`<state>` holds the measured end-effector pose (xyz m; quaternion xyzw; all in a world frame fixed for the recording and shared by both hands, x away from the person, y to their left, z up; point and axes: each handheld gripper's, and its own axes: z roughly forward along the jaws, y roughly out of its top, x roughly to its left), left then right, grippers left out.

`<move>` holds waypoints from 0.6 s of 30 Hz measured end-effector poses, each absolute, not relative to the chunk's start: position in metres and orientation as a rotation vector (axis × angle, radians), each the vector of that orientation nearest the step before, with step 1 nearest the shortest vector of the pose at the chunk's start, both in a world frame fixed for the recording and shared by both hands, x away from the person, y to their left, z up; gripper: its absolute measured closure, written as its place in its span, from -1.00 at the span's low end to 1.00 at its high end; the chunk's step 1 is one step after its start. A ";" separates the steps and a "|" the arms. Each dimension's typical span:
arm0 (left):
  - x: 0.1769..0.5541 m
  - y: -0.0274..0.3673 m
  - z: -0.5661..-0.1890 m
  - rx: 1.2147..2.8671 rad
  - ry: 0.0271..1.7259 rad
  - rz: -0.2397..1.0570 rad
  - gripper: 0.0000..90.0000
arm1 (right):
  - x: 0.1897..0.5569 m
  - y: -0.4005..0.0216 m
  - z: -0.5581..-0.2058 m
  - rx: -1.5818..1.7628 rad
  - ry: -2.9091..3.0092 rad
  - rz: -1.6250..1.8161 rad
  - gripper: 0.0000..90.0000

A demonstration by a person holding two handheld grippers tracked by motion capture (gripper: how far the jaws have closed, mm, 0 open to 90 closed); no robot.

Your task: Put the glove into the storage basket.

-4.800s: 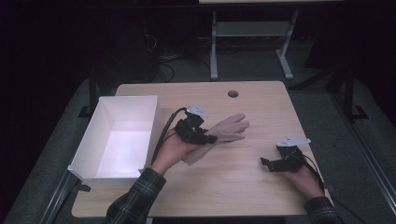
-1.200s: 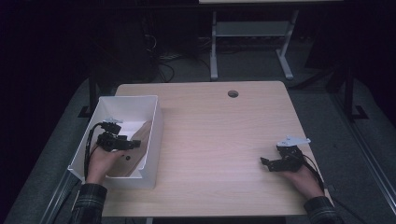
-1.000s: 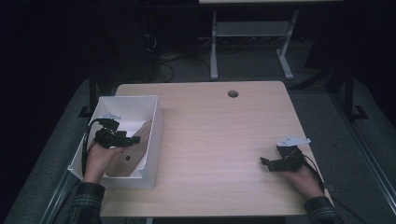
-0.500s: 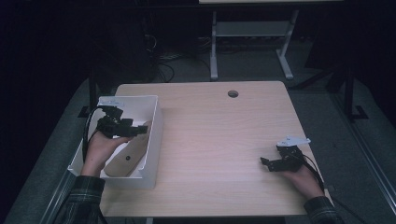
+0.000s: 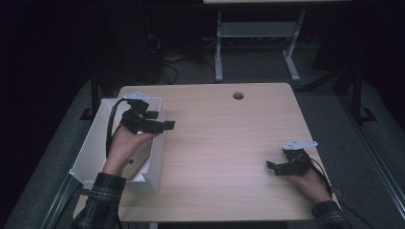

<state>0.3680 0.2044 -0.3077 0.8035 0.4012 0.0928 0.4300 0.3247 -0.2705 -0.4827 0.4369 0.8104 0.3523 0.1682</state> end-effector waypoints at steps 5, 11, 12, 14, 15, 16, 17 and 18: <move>0.366 0.176 -0.313 2.005 0.967 0.220 -0.66 | 0.325 -0.270 -0.483 1.245 2.305 1.003 -0.76; 0.360 0.146 -0.327 2.032 0.929 0.201 -0.66 | 0.326 -0.270 -0.483 1.238 2.308 1.004 -0.76; 0.359 0.142 -0.330 2.038 0.924 0.201 -0.66 | 0.326 -0.270 -0.483 1.238 2.308 1.004 -0.76; 0.357 0.134 -0.335 2.054 0.918 0.206 -0.66 | 0.326 -0.270 -0.483 1.238 2.308 1.004 -0.76; 0.357 0.134 -0.335 2.054 0.918 0.206 -0.66 | 0.326 -0.270 -0.483 1.238 2.308 1.004 -0.76; 0.354 0.126 -0.340 2.066 0.911 0.211 -0.66 | 0.326 -0.270 -0.483 1.238 2.309 1.003 -0.76; 0.353 0.123 -0.343 2.079 0.903 0.216 -0.66 | 0.326 -0.270 -0.483 1.237 2.310 1.004 -0.76; 0.352 0.119 -0.346 2.085 0.899 0.220 -0.66 | 0.326 -0.270 -0.483 1.238 2.308 1.006 -0.76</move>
